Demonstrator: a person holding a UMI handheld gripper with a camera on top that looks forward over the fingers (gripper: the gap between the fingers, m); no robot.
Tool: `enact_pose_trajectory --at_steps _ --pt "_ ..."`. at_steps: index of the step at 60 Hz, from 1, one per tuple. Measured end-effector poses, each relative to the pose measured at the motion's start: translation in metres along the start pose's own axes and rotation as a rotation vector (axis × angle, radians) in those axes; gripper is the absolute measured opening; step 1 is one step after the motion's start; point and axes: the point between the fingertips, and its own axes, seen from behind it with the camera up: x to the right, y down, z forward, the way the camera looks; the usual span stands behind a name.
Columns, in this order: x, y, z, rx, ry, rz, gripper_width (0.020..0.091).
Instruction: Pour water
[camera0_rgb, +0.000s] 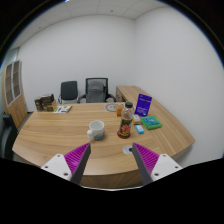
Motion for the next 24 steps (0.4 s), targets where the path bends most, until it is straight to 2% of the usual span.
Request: enact_pose_trajectory --at_steps 11,24 --pt "-0.012 0.009 -0.036 0.013 0.003 -0.052 0.0853" --pt "-0.019 0.007 -0.046 0.028 0.002 -0.087 0.0856"
